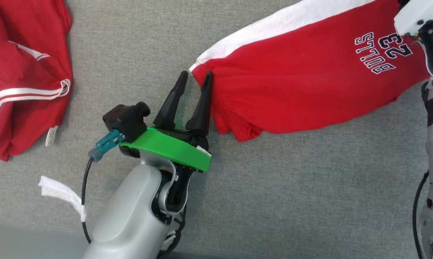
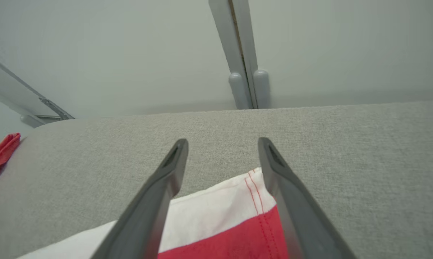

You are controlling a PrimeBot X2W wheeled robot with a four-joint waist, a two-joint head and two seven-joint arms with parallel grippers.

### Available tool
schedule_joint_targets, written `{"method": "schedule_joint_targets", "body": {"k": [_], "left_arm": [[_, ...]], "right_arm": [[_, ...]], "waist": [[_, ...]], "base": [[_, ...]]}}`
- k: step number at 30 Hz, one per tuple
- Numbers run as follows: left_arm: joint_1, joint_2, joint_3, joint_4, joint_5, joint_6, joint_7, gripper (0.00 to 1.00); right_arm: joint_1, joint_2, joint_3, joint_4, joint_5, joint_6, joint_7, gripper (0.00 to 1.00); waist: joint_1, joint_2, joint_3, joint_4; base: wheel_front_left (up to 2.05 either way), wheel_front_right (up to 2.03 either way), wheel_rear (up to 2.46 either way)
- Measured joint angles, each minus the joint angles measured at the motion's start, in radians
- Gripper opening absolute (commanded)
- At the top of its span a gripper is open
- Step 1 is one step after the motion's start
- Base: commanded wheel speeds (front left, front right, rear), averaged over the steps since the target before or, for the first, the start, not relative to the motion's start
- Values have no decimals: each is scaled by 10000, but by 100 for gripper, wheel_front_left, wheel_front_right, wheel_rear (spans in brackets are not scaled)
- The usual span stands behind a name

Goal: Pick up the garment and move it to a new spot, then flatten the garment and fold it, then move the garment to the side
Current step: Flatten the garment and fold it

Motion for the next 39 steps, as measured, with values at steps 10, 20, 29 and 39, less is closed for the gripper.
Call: {"method": "schedule_joint_targets", "body": {"k": [10, 20, 29, 39], "left_arm": [[1336, 441, 598, -1992, 2359, 1062, -263, 100], [2587, -67, 1262, -2700, 3883, 403, -290, 100], [3200, -107, 1837, -2512, 4163, 293, -290, 100], [4666, -121, 2765, -2017, 4823, -48, -290, 100]], "right_arm": [[1458, -1689, 993, -909, -63, 4, 1726, 100], [1467, -1419, 1116, 13, -884, -4, 2506, 100], [1532, -397, 36, 652, -378, 12, 2050, 0], [3115, -295, -2069, 244, 721, 10, 1745, 0]], "waist": [[0, 0, -510, -289], [0, 0, -310, 129], [0, 0, -644, -84], [0, 0, -1772, -867]], "base": [[0, 0, 0], [0, 0, 0], [0, 0, 0], [0, 0, 0]]}}
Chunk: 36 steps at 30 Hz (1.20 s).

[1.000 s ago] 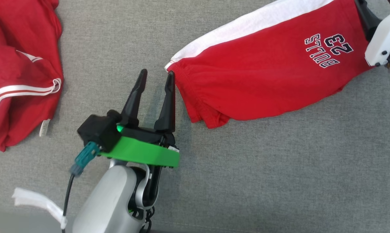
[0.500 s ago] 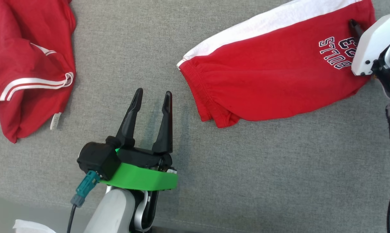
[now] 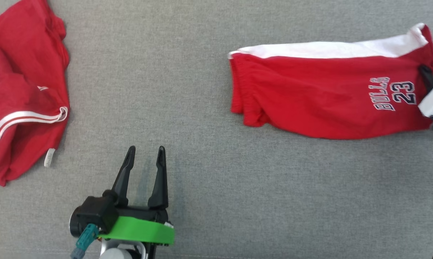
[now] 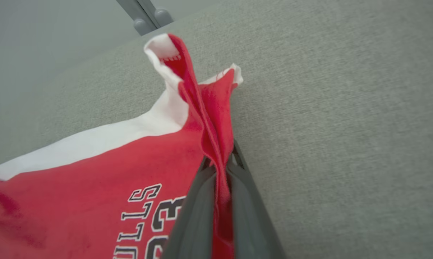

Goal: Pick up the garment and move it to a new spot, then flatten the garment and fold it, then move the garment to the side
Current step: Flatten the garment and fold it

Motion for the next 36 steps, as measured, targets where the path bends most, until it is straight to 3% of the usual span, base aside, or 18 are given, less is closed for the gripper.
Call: {"method": "schedule_joint_targets", "body": {"k": [6, 9, 15, 18, 22, 28, 35, 36], "left_arm": [[668, 0, 215, 8, 54, -84, 0, 100], [733, 0, 119, 12, -79, -44, 0, 100], [778, 0, -199, 125, -219, 52, 0, 100], [710, 0, -407, 385, -230, 38, 0, 100], [482, 0, -583, 685, -201, -48, 0, 100], [458, 2, -485, 949, -198, -38, 0, 100], [603, 2, -548, 1241, -182, -52, 0, 100], [603, 0, -571, 1266, -184, -52, 0, 100]], "right_arm": [[554, -464, -1634, -299, -257, -4, 140, 0], [479, -211, -1743, -560, -368, -12, 384, 0], [-32, 1225, -454, -844, -899, -12, 704, 0], [-455, 1599, 140, -353, -1185, -12, 474, 0], [-745, 1758, 848, 654, -1442, -12, 12, 0], [-842, 1789, 1894, 1885, -940, -12, -646, 0], [-1024, 1770, 2627, 2744, -558, -12, -1319, 0], [-1043, 1766, 2777, 2811, -374, -12, -1461, 42]], "waist": [[0, 0, -855, -266], [0, 0, -1189, -290], [0, 0, -1424, -202], [0, 0, -1308, -122], [0, 0, -1224, 131], [0, 0, -1257, 502], [0, 0, -1424, 480], [0, 0, -1435, 460]], "base": [[0, 0, 0], [0, 0, 0], [0, 0, 0], [0, 0, 0], [0, 0, 0], [0, 0, 0], [0, 0, 0], [0, 0, 0]]}}
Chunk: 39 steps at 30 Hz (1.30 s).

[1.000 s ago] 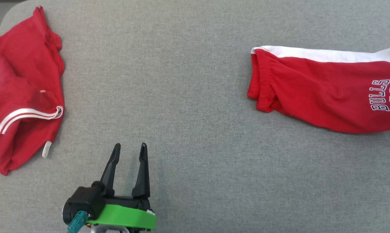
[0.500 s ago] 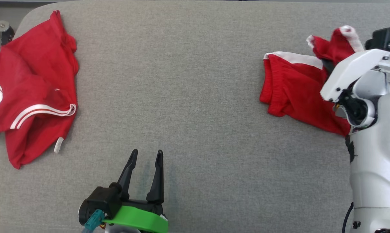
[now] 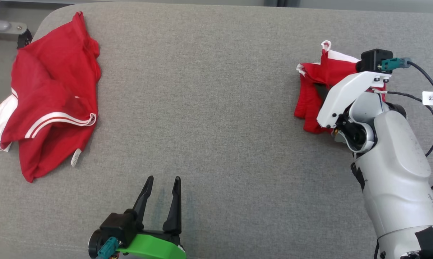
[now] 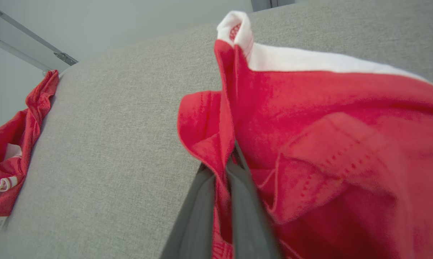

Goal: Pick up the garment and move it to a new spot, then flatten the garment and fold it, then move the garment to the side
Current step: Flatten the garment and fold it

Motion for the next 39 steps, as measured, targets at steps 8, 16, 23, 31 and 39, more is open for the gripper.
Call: {"method": "schedule_joint_targets", "body": {"k": [8, 16, 23, 31, 39], "left_arm": [[59, 0, 82, 148, 8, 10, 0, 100], [596, 0, 719, -100, 270, 13, 0, 100], [1222, -6, 1275, -222, 671, -61, 0, 100], [1909, -2, 1724, -383, 721, -61, 0, 100], [2028, -2, 1743, -487, 702, -61, 0, 100]], "right_arm": [[158, 0, 1622, -410, 1787, 0, -982, 100], [2177, -897, 2600, -2773, 203, 4, -3415, 100], [4445, -1509, 1350, -3198, -512, 4, -5720, 100], [6010, -1580, 255, -2633, -1540, 4, -6799, 100], [6264, -1287, -387, -2479, -1820, 4, -6941, 100]], "waist": [[0, 0, -241, -184], [0, 0, -848, -503], [0, 0, -1578, -848], [0, 0, -2417, -1150], [0, 0, -2786, -1230]], "base": [[0, 0, 0], [0, 0, 0], [0, 0, 0], [0, 0, 0], [0, 0, 0]]}}
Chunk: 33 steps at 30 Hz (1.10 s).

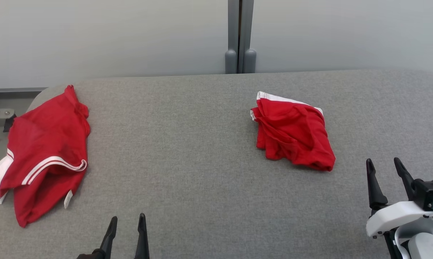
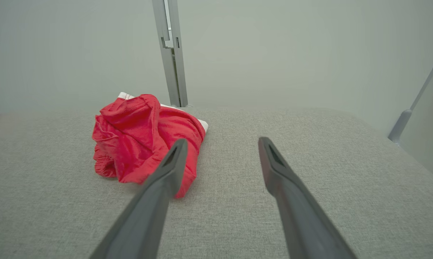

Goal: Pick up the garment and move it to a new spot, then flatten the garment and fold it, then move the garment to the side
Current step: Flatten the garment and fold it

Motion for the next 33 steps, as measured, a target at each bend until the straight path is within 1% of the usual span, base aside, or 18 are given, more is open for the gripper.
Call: {"method": "schedule_joint_targets", "body": {"k": [12, 13, 14, 15, 19, 21, 25, 29, 33], "left_arm": [[52, 0, 94, -58, 2, 0, 0, 100], [53, 0, 105, -59, 4, 0, 0, 100], [52, 0, 105, -63, 12, -8, 0, 100], [50, 0, 98, -61, 31, -21, 0, 100], [-66, 2, 27, -77, 88, -109, 0, 100], [-357, 0, -56, -84, 94, -184, 0, 100], [-981, 0, -337, -56, 65, -276, 2, 100], [-1489, 4, -522, -90, -174, -178, 0, 100], [-1718, 2, -857, -59, -368, -102, 2, 100]], "right_arm": [[250, 251, -433, -351, -82, 0, -17, 100], [246, 244, -430, -316, -79, 2, -17, 47], [214, 226, -420, -224, -71, 0, -17, 31], [118, 196, -428, -115, -44, 0, -15, 0], [-723, -132, -395, 539, -100, 2, 86, 0], [-1496, -353, -401, 936, -284, 2, 224, 0], [-3049, -581, -144, 1824, -652, 2, 596, 0], [-4531, -754, 247, 2851, -880, 2, 915, 0], [-5521, -963, 690, 3937, -1080, 4, 1103, 0]], "waist": [[0, 0, -7, 74], [0, 0, 9, 70], [0, 0, 37, 67], [0, 0, 73, 69], [0, 0, 293, 95], [0, 0, 519, 116], [0, 0, 1075, 250], [0, 0, 1706, 522], [0, 0, 2282, 874]], "base": [[0, 0, 0], [0, 0, 0], [0, 0, 0], [0, 0, 0], [0, 0, 0], [0, 0, 0], [0, 0, 0], [0, 0, 0], [0, 0, 0]]}}
